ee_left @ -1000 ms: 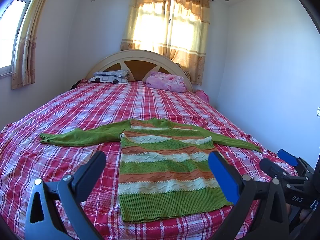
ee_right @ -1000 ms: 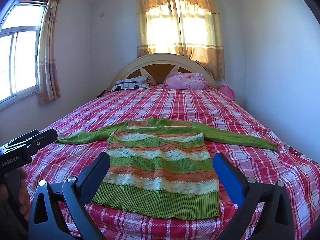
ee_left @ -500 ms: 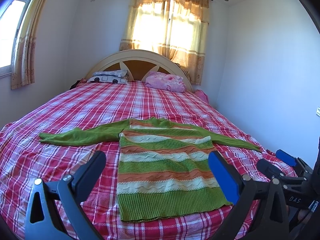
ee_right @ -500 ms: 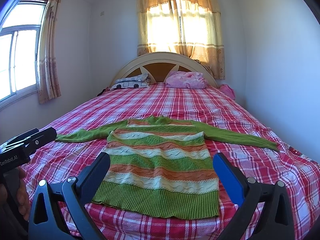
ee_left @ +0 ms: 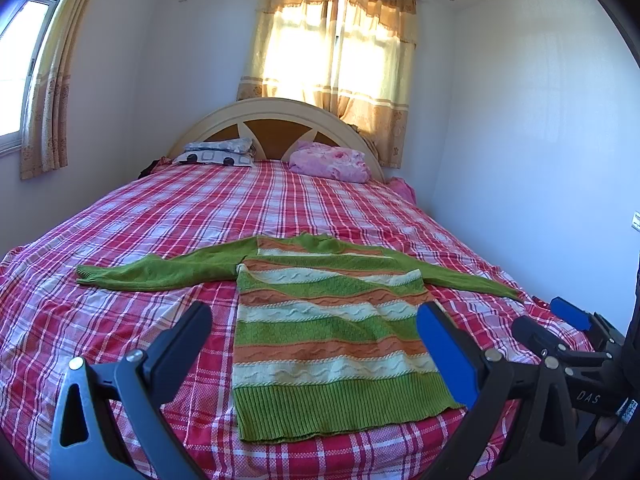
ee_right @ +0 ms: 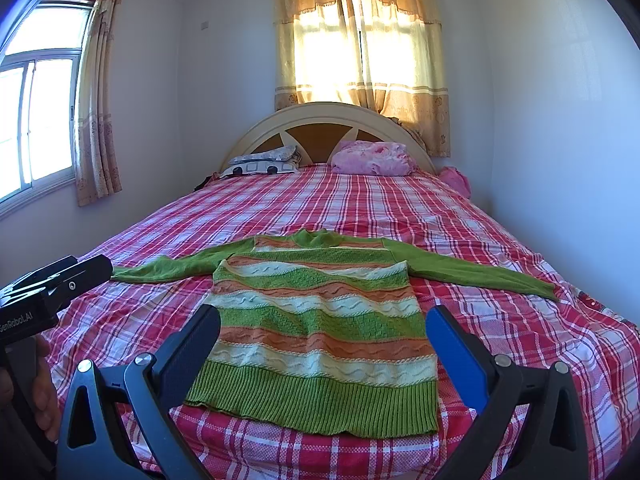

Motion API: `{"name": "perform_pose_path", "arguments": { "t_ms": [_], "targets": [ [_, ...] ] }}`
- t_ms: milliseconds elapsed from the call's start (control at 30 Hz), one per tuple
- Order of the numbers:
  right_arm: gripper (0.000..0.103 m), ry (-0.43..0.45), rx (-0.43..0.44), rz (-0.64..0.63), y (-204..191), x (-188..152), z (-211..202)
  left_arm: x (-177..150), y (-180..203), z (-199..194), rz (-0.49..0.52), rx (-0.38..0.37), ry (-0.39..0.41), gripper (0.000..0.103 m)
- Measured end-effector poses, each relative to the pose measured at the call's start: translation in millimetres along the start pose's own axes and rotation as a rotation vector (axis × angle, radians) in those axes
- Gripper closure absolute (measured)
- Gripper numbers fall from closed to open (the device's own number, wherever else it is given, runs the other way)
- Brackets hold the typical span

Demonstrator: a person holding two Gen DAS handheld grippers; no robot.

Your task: Fold small clothes

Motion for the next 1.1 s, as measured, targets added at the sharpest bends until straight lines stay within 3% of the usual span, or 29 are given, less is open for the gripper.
{"name": "perform_pose_path", "arguments": {
  "t_ms": [467, 600, 767, 1100],
  "targets": [
    [0.001, -0.025, 0.014, -0.020, 9, -7, 24, 1, -7, 20, 0.024, 0.016, -0.014, 0.000],
    [0.001, -0.051, -0.024, 0.002, 31, -10, 43, 2, -14, 40, 0.062, 0.047, -0.013, 0.000],
    [0.001, -0.110, -0.036, 0.050, 56, -14, 66, 1, -18, 70, 0.063, 0.031, -0.065, 0.000],
    [0.001, -0.136, -0.113, 0.103, 129, 11, 117, 26, 10, 116, 0.189, 0.005, -0.068, 0.000]
  ]
}}
Point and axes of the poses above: each gripper's, at about its wrist camera, not at the fingertips, and z roughly the way its jaws point, y to its right, x to its top, the point moved 10 cm from there along z, roughly the way its jaws point, and after that the axes turned 4 degrees about -y, right-handed, at the moved point
